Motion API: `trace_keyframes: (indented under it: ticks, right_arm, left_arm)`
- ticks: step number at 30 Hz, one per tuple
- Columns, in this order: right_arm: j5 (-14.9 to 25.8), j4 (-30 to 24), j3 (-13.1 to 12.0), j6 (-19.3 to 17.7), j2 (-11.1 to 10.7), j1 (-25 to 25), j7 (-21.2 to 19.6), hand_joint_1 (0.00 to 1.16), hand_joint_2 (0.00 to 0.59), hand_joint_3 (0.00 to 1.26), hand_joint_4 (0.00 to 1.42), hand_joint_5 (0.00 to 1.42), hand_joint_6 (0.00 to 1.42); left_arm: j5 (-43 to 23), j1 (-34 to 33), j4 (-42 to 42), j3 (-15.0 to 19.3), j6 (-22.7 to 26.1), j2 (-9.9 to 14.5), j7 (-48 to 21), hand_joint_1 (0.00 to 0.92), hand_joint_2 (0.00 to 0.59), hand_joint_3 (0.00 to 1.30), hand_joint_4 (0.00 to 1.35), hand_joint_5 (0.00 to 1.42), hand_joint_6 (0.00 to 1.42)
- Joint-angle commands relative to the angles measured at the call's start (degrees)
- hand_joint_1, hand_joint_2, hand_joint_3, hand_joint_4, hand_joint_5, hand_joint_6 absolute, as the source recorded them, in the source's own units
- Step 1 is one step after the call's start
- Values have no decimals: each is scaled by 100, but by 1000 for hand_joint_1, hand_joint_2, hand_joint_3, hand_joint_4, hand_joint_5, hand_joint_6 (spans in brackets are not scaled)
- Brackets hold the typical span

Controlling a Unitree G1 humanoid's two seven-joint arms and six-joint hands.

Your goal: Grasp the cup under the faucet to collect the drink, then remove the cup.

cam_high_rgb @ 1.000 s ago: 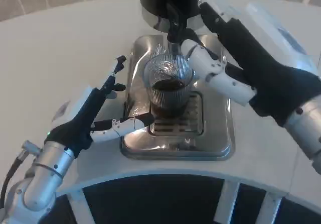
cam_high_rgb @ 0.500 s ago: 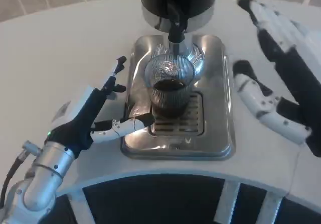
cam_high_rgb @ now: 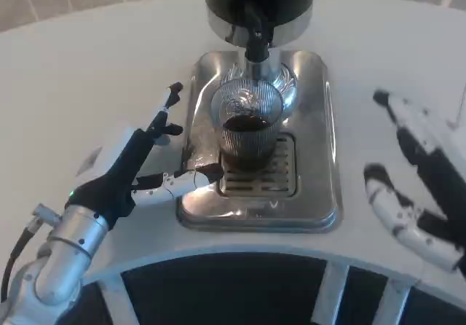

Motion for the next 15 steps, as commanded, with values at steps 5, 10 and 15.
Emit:
trace_keyframes:
  ticks: [5,10,15]
  right_arm:
    - [-335,-12,63,-292,-36,625,120,133,573,0,0,0,0]
    - [-461,183,62,-498,-117,677,78,130,575,0,0,0,0]
    - [-462,391,38,-659,-152,747,-56,127,576,0,0,0,0]
  left_arm:
    - [-205,-80,138,59,-48,19,-130,359,78,0,0,251,296]
    - [-300,-93,154,79,-64,13,-174,367,80,0,0,257,298]
    - [-388,-121,185,111,-62,-14,-230,364,81,0,0,262,299]
